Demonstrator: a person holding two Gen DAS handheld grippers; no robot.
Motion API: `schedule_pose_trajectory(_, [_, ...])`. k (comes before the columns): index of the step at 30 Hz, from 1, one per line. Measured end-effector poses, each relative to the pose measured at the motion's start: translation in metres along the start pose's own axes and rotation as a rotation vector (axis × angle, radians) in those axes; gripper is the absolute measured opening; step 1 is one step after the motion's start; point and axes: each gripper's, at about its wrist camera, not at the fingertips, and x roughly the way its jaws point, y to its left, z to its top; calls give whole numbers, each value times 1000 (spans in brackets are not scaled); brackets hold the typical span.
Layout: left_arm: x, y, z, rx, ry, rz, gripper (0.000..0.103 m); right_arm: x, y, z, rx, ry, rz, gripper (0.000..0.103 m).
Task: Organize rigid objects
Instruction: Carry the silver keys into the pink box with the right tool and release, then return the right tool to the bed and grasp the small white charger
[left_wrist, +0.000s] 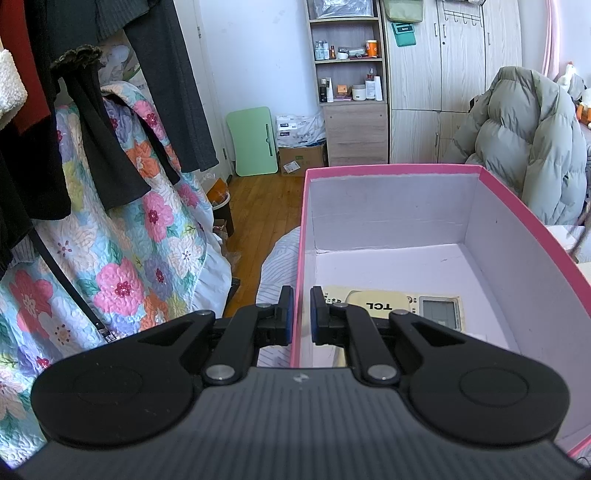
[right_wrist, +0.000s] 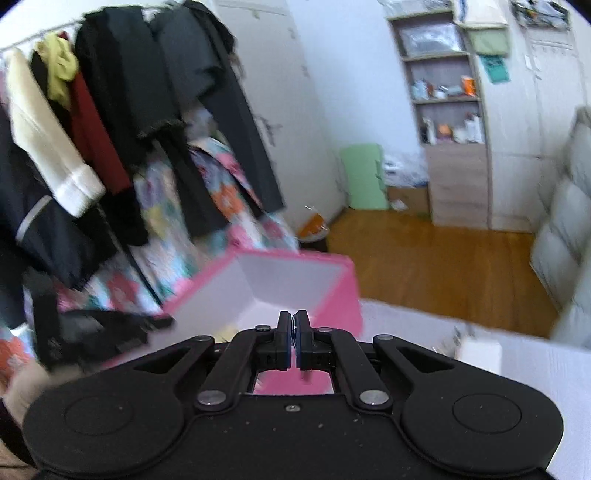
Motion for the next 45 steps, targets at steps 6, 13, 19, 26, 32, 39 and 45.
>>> schedule_pose_trajectory(6, [1,0,0,3,-1,-2,8,18,19,33,7,12,161,3])
schedule_pose_trajectory(13, [1,1,0,-4,-3,-6,8,77,34,41,23,133,241,3])
schedule_pose_trajectory(19, [2,3,-1,-6,0,-33,9,147,32,32,53,254,213,4])
schedule_pose_trajectory(26, [3,3,-2,4,4,-33,10,162,32,30,34,236,147,16])
schedule_pose_trajectory(32, [3,2,-1,3,3,-30,10,115,17,32,26,160,106,35])
schedule_pose_trajectory(39, [2,-1,-2,4,7,-18,10,42,-15,26,9,107,-29,55])
schedule_pose_trajectory(45, [-1,-4,-3,11,-12,-11,10,-5,-48,6,13,141,-164,58])
